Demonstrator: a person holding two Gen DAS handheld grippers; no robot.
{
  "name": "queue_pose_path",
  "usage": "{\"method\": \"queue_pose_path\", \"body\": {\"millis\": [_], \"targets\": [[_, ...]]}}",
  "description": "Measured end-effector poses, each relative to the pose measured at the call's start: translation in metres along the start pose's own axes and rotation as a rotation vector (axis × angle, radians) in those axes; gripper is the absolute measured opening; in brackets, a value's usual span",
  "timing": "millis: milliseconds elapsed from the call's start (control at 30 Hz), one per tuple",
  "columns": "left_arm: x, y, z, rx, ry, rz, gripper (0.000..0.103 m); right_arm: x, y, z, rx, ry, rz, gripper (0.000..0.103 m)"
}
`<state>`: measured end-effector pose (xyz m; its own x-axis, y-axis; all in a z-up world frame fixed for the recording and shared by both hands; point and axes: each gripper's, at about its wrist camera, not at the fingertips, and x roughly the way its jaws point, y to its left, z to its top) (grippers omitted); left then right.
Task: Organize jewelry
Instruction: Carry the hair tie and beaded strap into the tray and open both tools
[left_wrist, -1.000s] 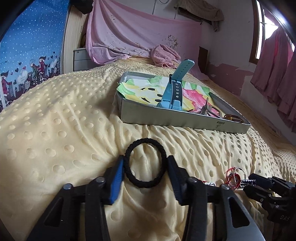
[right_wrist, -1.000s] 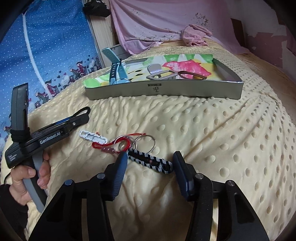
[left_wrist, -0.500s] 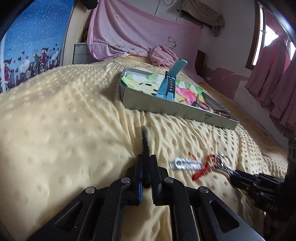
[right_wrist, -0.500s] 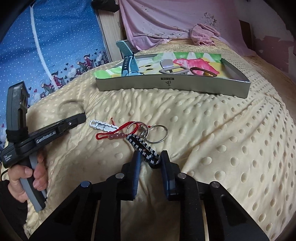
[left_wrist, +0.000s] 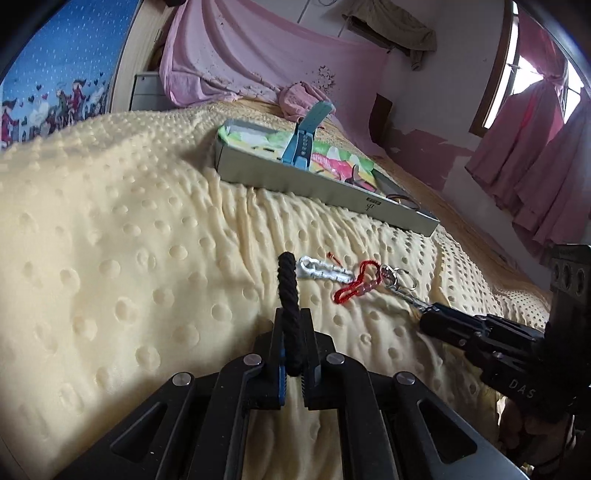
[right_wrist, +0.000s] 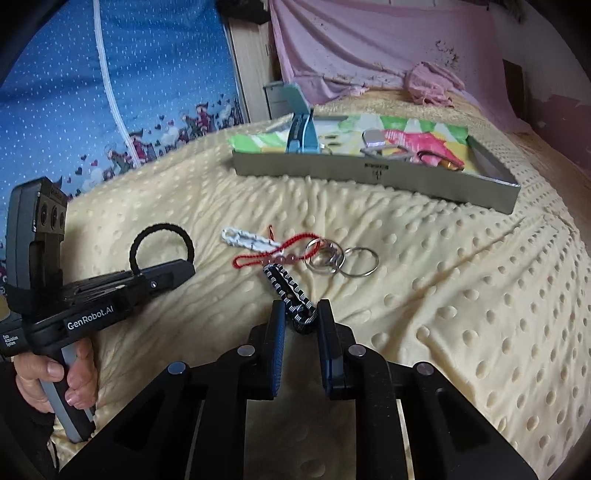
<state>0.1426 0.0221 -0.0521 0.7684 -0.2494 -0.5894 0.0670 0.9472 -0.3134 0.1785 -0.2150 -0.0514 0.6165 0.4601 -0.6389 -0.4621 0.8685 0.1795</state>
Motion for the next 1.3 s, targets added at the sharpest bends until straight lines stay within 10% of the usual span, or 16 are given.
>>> {"method": "queue_pose_path", "body": {"millis": [467,867,1300], "targets": [[0.013,-0.059,0.061,0.129,-0.083,-0.091,0.006,-0.03,-0.039,0.03,0.123,-0.239,-0.078,0.015],[0.1,-0.081,0.134,0.197,0.006,-0.053,0.006,0.014,-0.105,0.097,0.175,-0.257,-0.181,0.015],[0.142,-0.08,0.141,0.156,0.122,0.01,0.006,0.063,-0.132,0.111,0.201,-0.151,-0.198,0.015]]}}
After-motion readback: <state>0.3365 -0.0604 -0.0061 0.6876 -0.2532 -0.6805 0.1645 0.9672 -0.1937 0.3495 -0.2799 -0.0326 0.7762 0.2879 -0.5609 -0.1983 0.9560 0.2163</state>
